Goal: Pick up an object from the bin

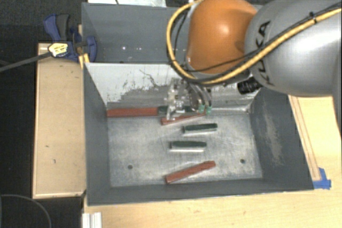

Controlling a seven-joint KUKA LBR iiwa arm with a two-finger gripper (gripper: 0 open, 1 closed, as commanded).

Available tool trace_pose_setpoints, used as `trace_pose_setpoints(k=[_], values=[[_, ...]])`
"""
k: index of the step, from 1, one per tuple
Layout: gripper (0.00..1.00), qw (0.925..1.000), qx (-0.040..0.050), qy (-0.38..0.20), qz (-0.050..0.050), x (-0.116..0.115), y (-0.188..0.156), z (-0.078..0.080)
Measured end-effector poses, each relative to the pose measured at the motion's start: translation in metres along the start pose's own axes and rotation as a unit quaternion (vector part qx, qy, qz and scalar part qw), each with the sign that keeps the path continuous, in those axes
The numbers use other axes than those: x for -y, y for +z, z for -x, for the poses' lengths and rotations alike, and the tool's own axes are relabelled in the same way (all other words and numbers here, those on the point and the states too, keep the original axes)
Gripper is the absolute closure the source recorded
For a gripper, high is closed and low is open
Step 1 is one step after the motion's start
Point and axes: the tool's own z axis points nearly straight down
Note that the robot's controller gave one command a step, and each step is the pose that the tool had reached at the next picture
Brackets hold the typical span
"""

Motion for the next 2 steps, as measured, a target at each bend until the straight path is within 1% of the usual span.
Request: trace_pose_setpoints(k=[1, 2], values=[[0.0, 1.0, -0.001, 0.0, 0.0, 0.0002, 0.0009, -0.0005], [1.0, 1.0, -0.0013, 0.001, 0.0, 0.0002, 0.0011, -0.0006]])
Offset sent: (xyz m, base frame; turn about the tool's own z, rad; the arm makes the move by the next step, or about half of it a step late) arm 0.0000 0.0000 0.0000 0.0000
